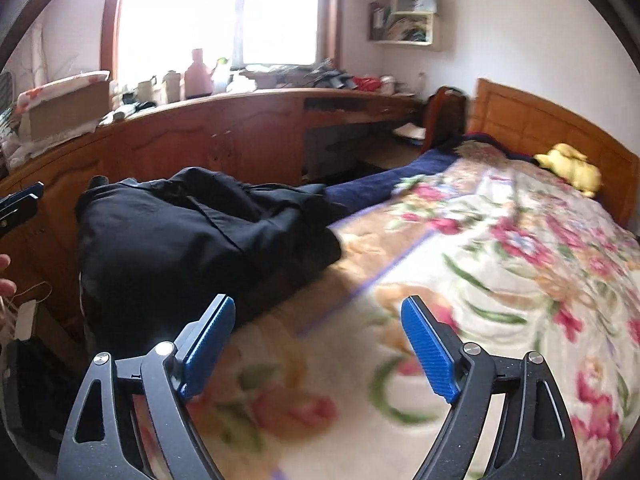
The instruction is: Fold large clothes
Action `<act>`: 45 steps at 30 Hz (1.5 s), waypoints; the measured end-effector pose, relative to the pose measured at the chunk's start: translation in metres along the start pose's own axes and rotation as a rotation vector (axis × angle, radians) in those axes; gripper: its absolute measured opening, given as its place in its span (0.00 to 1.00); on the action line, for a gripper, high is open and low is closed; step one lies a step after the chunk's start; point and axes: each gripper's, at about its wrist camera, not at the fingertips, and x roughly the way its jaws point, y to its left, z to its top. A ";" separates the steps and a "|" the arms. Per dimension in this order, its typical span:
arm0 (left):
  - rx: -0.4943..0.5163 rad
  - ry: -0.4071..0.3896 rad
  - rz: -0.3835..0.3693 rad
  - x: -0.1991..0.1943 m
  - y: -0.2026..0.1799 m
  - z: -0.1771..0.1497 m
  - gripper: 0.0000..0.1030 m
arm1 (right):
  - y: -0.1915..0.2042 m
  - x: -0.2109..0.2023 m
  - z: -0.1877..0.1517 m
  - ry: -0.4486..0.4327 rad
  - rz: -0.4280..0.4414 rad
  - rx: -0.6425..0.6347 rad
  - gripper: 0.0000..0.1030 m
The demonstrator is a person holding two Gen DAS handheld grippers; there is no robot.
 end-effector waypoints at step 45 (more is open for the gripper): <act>0.203 0.028 -0.366 0.048 -0.400 -0.081 0.84 | -0.108 -0.219 -0.188 -0.196 -0.611 0.320 0.84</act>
